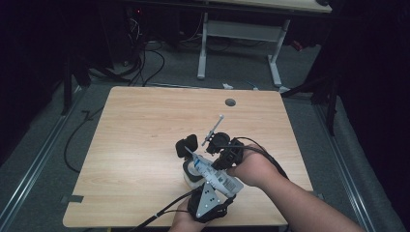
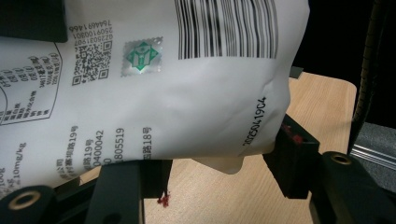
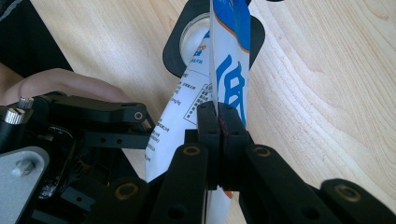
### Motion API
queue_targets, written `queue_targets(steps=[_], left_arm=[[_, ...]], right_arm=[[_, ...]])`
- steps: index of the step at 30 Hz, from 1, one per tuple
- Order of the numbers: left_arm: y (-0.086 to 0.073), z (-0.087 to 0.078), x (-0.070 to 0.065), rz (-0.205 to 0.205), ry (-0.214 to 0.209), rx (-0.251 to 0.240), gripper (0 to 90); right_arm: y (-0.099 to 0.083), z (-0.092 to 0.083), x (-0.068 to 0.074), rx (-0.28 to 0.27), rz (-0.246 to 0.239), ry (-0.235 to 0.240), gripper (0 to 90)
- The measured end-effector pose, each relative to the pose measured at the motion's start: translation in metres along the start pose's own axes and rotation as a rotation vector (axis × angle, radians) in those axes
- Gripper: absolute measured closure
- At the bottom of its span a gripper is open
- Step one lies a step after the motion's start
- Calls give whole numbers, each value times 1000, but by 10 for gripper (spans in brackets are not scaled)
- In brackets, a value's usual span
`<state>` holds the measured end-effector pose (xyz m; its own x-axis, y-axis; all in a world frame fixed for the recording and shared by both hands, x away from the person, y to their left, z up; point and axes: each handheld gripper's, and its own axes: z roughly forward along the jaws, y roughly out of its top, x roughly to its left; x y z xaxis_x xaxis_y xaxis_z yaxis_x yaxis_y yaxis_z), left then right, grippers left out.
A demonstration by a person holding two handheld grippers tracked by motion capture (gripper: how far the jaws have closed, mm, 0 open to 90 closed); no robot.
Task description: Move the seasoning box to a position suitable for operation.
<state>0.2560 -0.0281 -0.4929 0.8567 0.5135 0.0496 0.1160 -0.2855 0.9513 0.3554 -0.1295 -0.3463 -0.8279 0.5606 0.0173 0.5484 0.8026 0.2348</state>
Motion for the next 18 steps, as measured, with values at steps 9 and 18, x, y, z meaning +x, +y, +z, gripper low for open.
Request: queue_targets(steps=[9, 18], left_arm=[[1, 0, 0, 1, 2, -3, 471], [2, 0, 1, 1, 6, -6, 473]], right_arm=[[1, -1, 0, 3, 2, -5, 896], [2, -1, 0, 1, -5, -8, 897]])
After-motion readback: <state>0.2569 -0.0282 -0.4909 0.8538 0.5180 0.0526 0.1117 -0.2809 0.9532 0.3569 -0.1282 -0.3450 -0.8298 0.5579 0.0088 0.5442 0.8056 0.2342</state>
